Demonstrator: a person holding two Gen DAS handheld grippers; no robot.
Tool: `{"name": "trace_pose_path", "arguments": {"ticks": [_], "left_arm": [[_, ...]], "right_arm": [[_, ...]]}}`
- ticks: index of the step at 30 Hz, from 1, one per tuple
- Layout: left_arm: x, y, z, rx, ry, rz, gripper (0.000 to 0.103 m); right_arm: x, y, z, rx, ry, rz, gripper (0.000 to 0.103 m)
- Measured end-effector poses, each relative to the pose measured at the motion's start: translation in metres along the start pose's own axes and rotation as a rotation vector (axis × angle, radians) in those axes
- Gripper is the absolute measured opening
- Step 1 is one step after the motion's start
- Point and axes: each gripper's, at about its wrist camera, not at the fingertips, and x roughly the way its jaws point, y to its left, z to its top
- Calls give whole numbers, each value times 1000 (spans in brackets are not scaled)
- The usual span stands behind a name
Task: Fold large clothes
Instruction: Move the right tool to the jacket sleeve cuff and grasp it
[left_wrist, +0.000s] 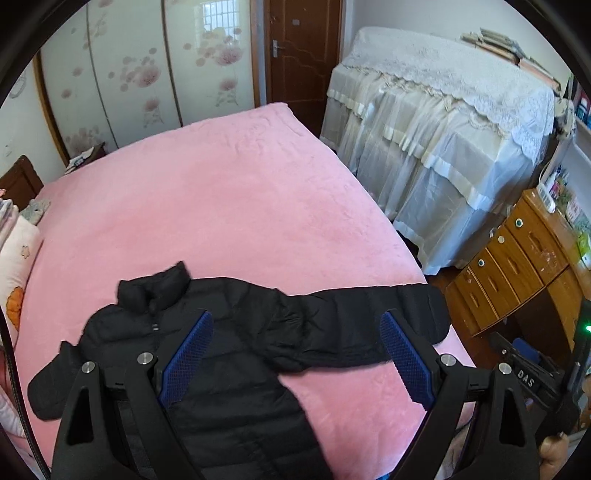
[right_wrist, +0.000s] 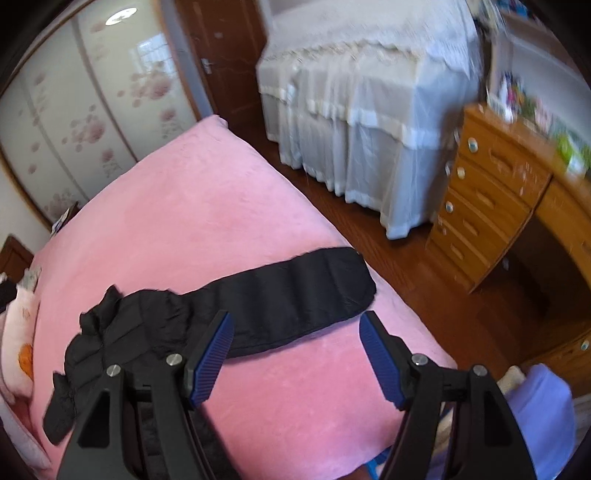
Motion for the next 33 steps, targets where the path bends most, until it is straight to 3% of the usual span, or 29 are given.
{"name": "trace_pose_path", "arguments": {"ticks": [7, 12, 17, 19, 28, 30, 32, 33], "left_arm": [[84, -35, 1, -46, 81, 28, 91], [121, -47, -6, -64, 131, 36, 91], [141, -51, -12, -52, 162, 48, 91], [148, -51, -14, -55, 179, 41, 91], [163, -49, -17, -67, 218, 30, 91], [163, -47, -16, -70, 221, 30, 91], [161, -44, -16, -75, 221, 35, 91], [160, -42, -16, -78, 219, 37, 91]], "right_arm": [[100, -64, 21, 263, 133, 29, 71], [168, -94, 15, 361, 225, -17, 71], [220, -121, -1, 458, 332, -10, 59], [231, -125, -5, 467, 353, -13, 55], [250, -128, -7, 500, 347, 89, 55], [254, -126, -4, 501, 330, 116, 40], [254, -121, -2, 491, 324, 148, 12], [250, -118, 0, 480, 312, 152, 10]]}}
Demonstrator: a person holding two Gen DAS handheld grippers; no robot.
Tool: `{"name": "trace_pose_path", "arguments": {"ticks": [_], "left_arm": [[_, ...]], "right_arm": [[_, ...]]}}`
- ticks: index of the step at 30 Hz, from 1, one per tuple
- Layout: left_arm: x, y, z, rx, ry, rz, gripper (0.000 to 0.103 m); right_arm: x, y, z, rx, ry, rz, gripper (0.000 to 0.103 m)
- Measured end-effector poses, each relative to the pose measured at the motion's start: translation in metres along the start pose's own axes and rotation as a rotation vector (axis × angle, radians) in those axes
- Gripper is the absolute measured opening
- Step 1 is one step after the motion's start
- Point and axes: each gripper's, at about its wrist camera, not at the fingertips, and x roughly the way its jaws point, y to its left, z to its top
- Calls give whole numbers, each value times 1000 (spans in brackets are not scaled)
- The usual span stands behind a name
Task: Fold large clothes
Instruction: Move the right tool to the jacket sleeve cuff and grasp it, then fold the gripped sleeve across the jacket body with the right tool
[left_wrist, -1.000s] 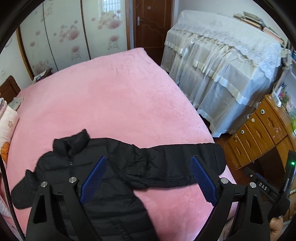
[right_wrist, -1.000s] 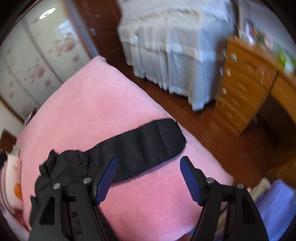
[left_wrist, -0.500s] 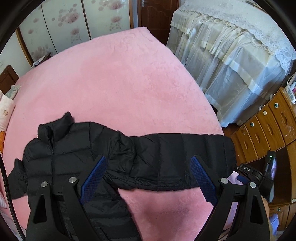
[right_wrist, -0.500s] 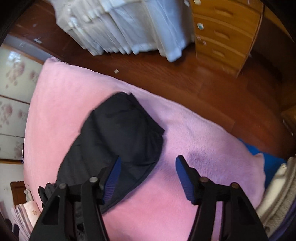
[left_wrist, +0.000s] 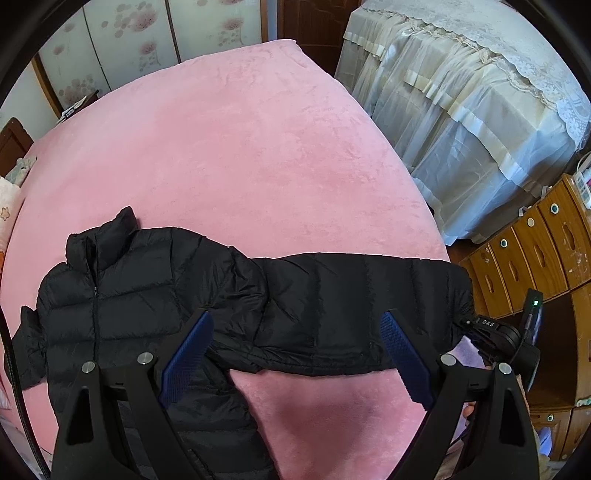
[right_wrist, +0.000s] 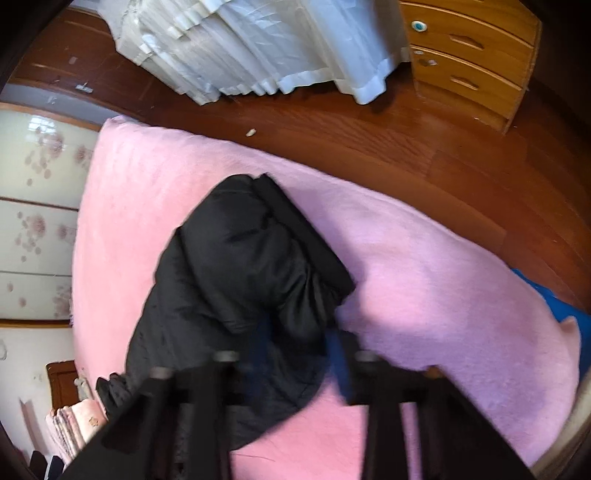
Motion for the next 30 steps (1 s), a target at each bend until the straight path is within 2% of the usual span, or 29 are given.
{"name": "trace_pose_path", "arguments": {"ticks": [5, 9, 13, 19, 24, 30], "left_arm": [[-12, 19, 0, -45, -13, 16, 91], [-25, 48, -4, -88, -27, 35, 91], [-39, 91, -12, -159, -40, 70, 91], [-53, 169, -29, -293, -46, 110, 91], [-57, 222, -42, -355, -66, 93, 91], [-46, 282, -60, -383, -63, 51, 91]], "right_arm": [[-37, 36, -10, -143, -111, -33, 6], [-76, 74, -25, -267, -156, 39, 5], [-113, 124, -49, -420, -189, 121, 5], [-154, 204, -106, -610, -190, 275, 5], [-157, 258, -167, -782, -176, 313, 5], [-118, 311, -252, -998, -150, 234, 6]]}}
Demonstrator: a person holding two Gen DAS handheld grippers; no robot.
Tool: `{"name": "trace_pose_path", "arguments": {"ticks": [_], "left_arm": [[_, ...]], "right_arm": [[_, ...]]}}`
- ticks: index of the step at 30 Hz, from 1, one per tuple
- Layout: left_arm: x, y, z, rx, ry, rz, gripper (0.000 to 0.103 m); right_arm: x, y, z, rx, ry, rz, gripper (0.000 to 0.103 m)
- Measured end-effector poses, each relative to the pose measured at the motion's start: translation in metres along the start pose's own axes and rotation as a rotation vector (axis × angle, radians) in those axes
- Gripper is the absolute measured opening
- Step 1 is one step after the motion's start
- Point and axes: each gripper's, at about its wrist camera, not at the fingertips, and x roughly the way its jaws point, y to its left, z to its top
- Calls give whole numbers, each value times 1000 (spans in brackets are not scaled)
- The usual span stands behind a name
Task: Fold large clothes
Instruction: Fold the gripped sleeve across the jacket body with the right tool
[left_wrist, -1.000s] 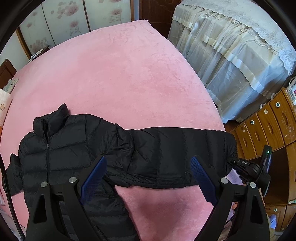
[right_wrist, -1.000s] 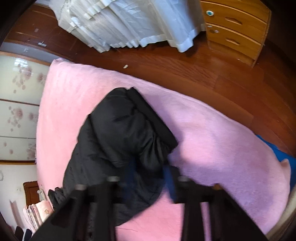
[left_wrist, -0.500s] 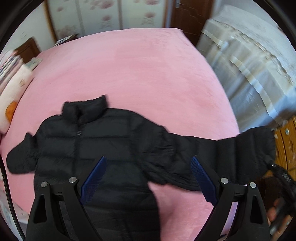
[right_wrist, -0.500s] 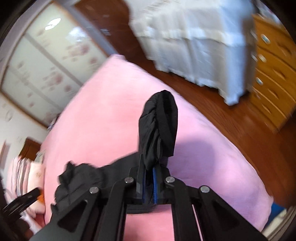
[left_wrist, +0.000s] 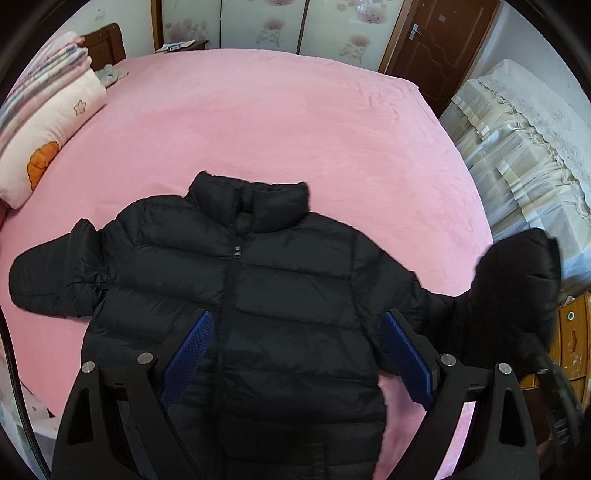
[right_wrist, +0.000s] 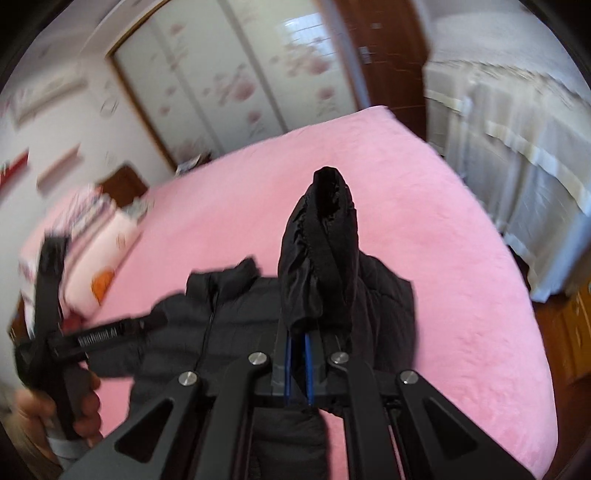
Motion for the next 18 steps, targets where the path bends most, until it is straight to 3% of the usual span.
{"name": "trace_pose_path", "arguments": {"ticks": [8, 12, 18], "left_arm": [[52, 70, -4, -18, 93, -15, 91], [76, 87, -5, -25, 136, -28, 91], [108, 91, -6, 6, 201, -67, 91]], "right_arm": [[100, 80, -44, -131, 130, -51, 6], [138, 89, -65, -135, 208, -80, 6], [160, 91, -85, -147, 295, -95, 13]]}}
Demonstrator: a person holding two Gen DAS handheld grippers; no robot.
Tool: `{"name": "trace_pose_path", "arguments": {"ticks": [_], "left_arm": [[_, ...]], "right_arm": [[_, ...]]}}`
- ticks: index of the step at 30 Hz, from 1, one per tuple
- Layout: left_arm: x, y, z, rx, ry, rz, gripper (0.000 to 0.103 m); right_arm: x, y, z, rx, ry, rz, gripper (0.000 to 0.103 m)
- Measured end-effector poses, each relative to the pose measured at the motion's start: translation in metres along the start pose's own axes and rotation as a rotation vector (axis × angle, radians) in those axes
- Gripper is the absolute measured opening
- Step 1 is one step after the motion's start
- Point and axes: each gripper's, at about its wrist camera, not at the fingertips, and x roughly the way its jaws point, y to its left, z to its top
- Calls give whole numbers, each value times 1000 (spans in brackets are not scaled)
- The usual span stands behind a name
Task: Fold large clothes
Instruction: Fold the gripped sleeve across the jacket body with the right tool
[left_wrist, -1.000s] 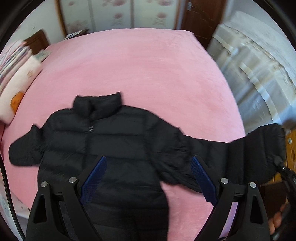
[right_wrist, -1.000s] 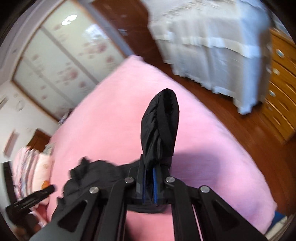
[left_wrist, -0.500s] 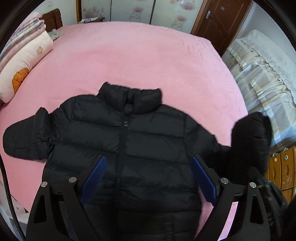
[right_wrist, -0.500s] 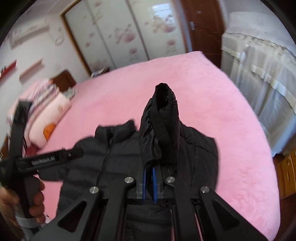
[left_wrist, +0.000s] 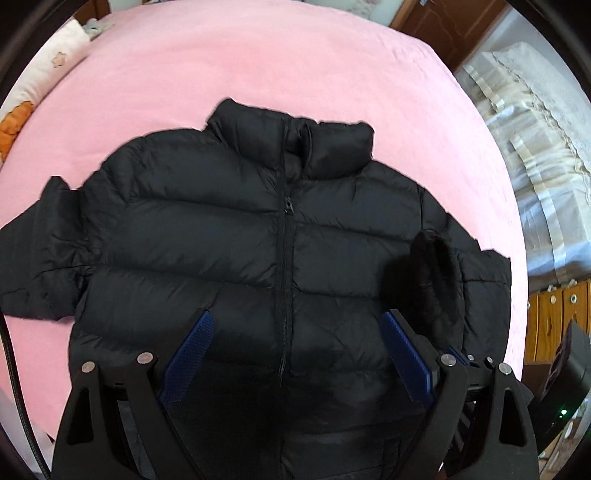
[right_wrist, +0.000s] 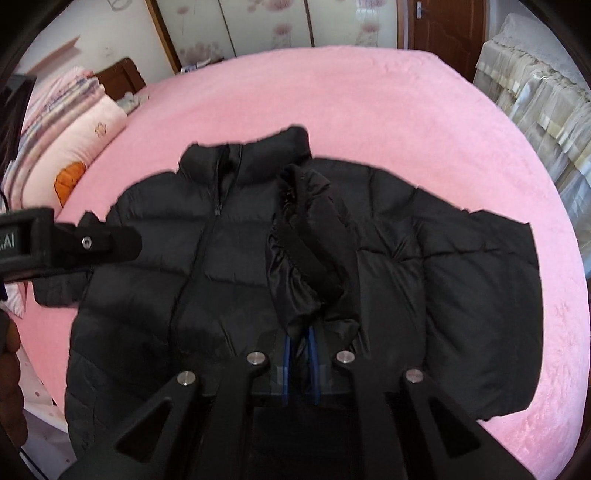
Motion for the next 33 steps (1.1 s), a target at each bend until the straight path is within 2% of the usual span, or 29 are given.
{"name": "trace_pose_path", "arguments": {"ticks": [4, 9, 13, 19, 23, 25, 27, 33], "left_arm": [[14, -6, 3, 22, 34, -27, 91], [24, -13, 7, 9, 71, -79, 91], [35, -23, 6, 8, 108, -132, 91], [62, -33, 6, -30, 164, -200, 91], [77, -41, 8, -43, 173, -249, 91], [84, -47, 12, -39, 166, -249, 90], [94, -54, 16, -33, 167, -258, 75], [129, -64, 23, -91, 256, -275, 73]], "right_arm": [[7, -4, 0, 38, 48, 54, 19], [-9, -11, -5, 82, 21, 70, 24], [-25, -19, -12, 98, 2, 69, 35], [-39, -37, -24, 127, -2, 58, 35], [-41, -50, -28, 160, 2, 61, 35], [-42, -56, -29, 177, 2, 60, 35], [-42, -61, -30, 193, 3, 62, 35], [-44, -71, -33, 202, -9, 60, 35]]}}
